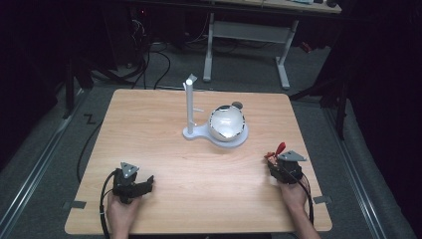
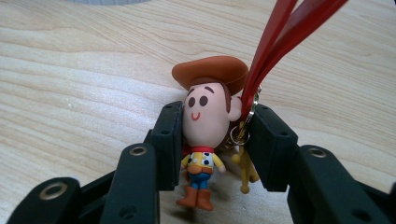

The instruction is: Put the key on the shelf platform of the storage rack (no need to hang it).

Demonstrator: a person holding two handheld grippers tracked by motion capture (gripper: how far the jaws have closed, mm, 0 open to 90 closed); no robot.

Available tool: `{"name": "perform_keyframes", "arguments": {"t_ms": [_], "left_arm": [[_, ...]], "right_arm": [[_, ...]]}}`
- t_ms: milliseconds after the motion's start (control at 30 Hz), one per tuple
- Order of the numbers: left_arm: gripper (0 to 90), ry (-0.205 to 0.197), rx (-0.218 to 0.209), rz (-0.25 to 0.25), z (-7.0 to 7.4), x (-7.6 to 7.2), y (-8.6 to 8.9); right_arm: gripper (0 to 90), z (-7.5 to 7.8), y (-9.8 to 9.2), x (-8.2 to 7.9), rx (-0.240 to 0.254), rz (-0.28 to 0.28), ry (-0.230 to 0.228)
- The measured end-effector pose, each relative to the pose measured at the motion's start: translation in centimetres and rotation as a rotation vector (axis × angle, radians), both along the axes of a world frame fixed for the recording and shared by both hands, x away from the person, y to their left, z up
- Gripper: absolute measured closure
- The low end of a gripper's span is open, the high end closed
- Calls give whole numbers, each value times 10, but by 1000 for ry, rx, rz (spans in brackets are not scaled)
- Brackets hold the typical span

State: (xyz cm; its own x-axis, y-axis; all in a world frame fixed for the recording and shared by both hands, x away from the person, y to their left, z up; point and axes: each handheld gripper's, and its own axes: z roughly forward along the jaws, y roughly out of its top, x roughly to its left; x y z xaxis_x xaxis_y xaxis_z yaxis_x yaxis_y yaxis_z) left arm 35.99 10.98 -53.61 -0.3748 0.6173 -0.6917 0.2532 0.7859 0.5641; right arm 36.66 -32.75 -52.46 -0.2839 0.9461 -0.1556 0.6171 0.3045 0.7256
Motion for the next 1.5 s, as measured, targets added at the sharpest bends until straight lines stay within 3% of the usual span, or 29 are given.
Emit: {"name": "perform_keyframes", "arguments": {"t_ms": [333,667,1067,1233,1500], "left_arm": [[208,1,-1,2,0,0,0],[208,0,-1,2,0,0,0],[208,1,-1,1,0,0,0],[208,0,-1,-1,0,0,0],[209,0,-2,-2,0,0,0]], "right_arm": [[598,9,0,-5,20,33,-16],[600,27,-5,-12,79,53,-57],[600,49,-12,-15,118,95,-63],[601,59,-10,-15,110,122,-64],[601,66,-10,-16,127,139,-55]]}}
